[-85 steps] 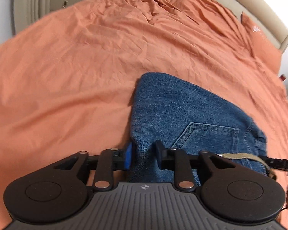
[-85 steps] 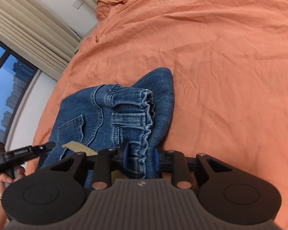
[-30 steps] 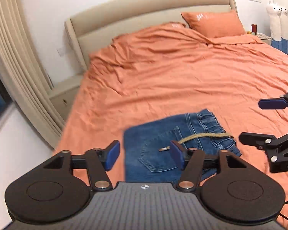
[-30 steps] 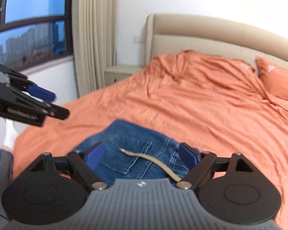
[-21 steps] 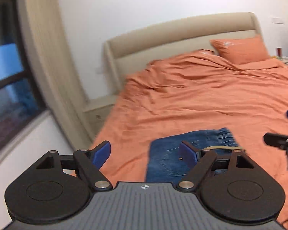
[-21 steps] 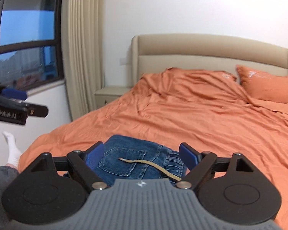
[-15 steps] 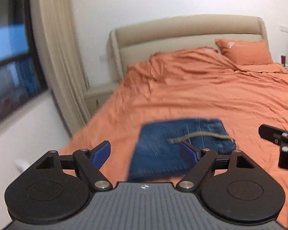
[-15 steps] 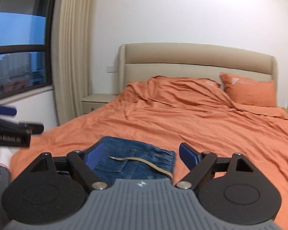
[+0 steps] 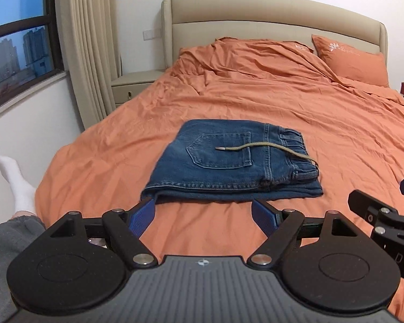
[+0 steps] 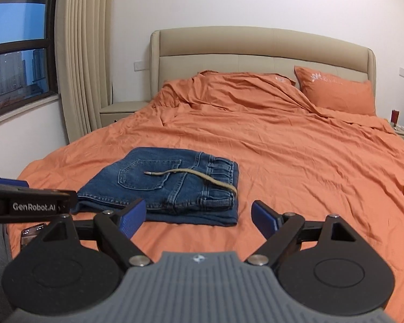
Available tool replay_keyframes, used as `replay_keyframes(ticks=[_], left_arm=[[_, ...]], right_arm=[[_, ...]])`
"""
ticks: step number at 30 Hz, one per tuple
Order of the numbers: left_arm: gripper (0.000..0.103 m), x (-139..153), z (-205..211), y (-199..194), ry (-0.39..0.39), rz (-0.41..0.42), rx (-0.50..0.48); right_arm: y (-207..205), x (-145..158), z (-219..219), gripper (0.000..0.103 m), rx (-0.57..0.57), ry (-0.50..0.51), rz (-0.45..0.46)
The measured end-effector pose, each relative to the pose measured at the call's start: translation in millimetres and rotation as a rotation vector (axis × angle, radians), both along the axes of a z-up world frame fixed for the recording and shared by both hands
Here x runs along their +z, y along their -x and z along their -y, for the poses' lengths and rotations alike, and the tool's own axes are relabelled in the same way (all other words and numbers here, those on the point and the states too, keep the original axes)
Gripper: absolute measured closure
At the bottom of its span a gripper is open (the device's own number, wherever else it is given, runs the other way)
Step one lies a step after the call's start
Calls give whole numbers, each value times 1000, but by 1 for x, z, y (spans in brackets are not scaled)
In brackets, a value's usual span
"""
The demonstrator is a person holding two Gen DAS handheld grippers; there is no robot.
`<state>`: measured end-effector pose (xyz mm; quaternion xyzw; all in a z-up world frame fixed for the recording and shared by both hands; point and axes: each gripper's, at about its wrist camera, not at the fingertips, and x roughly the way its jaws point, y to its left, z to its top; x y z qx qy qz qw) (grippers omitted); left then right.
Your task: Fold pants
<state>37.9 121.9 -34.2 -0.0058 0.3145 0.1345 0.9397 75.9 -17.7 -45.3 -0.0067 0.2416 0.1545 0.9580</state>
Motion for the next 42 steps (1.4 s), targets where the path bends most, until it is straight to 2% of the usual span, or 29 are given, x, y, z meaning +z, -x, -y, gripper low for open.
replay_keyframes(ticks=[5, 42], left_arm=[[8, -1, 7, 5, 14, 3, -14], [8, 16, 21, 10, -35, 44, -31]], right_arm=[[-2, -1, 2, 21, -3, -1, -10], [8, 11, 15, 21, -16, -19, 31]])
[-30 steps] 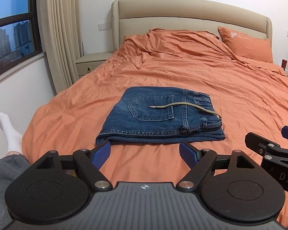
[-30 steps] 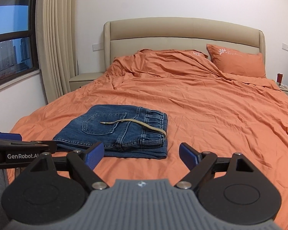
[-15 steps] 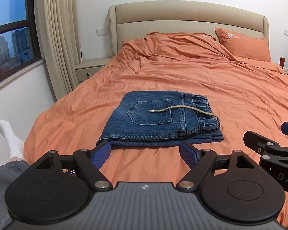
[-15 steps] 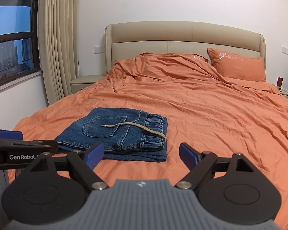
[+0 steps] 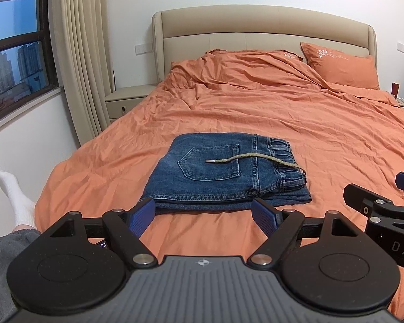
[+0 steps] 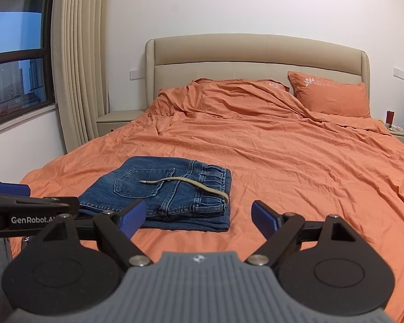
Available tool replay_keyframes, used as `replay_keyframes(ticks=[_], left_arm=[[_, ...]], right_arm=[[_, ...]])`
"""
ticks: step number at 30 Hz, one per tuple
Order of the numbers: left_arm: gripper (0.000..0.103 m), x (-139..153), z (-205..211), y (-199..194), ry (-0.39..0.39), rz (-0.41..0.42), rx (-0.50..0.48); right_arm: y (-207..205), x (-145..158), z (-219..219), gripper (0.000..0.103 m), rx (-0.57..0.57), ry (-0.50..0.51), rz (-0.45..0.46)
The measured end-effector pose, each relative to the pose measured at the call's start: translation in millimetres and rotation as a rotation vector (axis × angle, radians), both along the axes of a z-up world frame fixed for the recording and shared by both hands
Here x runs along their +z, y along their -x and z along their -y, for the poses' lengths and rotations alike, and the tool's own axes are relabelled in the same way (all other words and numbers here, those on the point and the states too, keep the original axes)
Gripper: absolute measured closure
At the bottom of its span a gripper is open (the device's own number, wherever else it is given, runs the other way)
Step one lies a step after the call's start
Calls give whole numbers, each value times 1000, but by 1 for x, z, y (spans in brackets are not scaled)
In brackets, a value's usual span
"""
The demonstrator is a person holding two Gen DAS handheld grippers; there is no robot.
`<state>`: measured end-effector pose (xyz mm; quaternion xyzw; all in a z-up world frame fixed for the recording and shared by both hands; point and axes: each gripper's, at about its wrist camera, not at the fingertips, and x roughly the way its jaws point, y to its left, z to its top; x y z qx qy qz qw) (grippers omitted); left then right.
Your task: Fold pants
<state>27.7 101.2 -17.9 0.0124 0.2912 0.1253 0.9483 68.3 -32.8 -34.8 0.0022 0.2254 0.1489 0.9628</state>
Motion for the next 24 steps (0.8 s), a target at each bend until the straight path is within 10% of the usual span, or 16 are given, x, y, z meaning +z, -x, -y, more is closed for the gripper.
replay_keyframes(ticks=[24], left_arm=[[8, 3, 2, 3, -9, 11, -6]], right_arm=[[4, 5, 4, 21, -5, -3, 8]])
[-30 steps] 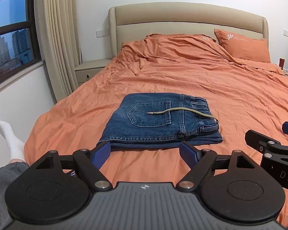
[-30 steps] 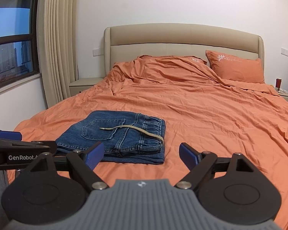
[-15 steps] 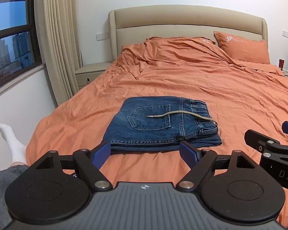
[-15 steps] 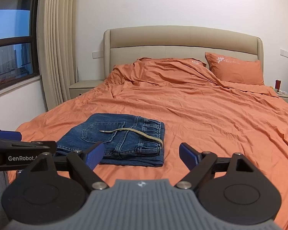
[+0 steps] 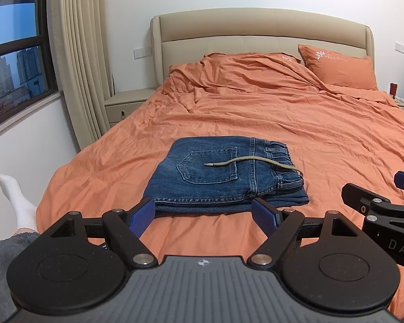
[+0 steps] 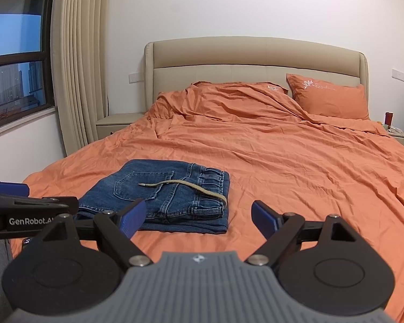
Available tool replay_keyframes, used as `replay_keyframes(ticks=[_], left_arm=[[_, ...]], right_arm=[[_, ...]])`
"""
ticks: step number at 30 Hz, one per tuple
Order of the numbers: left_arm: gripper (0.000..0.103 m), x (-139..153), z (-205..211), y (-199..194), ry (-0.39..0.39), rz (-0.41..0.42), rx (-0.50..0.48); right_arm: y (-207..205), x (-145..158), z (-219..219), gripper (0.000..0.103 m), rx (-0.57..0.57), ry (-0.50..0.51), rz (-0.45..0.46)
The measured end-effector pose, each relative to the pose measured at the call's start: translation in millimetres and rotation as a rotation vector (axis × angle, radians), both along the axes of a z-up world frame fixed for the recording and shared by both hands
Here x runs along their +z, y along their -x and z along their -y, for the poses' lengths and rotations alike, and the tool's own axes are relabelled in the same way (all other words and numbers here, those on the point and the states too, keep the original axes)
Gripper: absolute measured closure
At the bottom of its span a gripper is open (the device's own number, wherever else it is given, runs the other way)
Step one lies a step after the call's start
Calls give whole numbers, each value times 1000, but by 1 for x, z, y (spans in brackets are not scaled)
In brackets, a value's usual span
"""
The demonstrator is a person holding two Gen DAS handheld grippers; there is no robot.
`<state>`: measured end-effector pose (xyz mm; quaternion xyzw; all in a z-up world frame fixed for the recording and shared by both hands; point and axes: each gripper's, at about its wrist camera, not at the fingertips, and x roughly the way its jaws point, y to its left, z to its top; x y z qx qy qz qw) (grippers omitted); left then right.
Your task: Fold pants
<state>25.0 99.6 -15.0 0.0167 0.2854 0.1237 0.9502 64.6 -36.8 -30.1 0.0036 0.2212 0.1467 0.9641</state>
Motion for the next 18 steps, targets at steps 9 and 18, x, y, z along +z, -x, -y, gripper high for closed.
replay_keyframes(ticks=[9, 18], left_arm=[[8, 0, 0, 0, -3, -2, -8], [9, 2, 7, 2, -20, 11, -15]], right_arm=[[1, 1, 2, 21, -4, -2, -4], [-1, 1, 3, 21, -6, -3, -6]])
